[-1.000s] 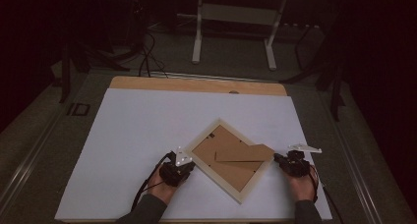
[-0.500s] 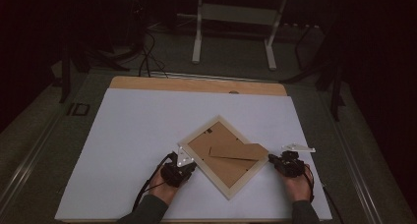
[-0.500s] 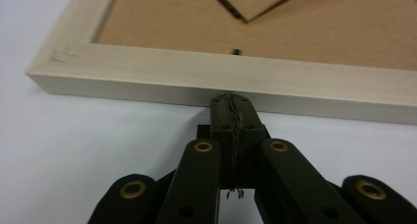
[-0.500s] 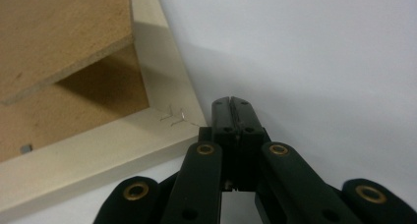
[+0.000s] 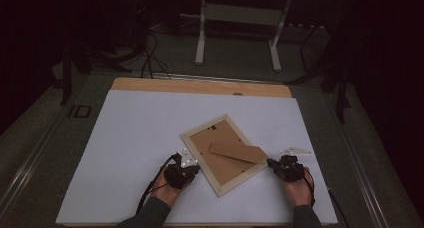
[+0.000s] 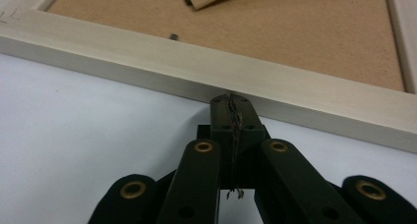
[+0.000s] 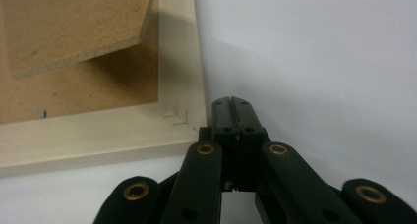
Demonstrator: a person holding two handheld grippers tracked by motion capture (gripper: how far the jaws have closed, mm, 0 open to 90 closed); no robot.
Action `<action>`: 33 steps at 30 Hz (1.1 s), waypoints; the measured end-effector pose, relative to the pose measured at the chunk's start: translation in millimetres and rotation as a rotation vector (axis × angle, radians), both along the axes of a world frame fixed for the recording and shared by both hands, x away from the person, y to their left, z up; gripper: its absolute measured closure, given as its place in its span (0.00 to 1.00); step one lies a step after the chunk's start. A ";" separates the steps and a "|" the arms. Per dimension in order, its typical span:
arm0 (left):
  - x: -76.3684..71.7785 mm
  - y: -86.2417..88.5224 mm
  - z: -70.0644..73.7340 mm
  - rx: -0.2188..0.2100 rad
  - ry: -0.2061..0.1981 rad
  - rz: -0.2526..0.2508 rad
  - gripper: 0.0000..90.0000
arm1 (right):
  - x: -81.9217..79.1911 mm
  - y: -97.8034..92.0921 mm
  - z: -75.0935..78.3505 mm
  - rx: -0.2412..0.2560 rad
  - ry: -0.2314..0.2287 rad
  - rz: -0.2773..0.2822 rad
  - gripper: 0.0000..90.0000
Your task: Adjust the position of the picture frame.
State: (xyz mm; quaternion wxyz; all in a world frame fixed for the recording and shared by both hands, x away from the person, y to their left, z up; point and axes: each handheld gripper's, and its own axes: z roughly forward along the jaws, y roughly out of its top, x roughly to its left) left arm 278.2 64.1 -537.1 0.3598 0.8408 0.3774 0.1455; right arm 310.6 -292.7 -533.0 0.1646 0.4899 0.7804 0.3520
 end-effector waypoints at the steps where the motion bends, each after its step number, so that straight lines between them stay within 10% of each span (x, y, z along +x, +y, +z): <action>1: 0.7 -0.6 0.2 0.005 0.000 0.001 1.00 | -0.4 0.8 0.1 -0.001 0.001 0.001 1.00; 33: 19.6 10.0 0.1 -0.019 0.018 0.077 1.00 | -9.0 20.5 1.3 -0.003 0.018 0.092 1.00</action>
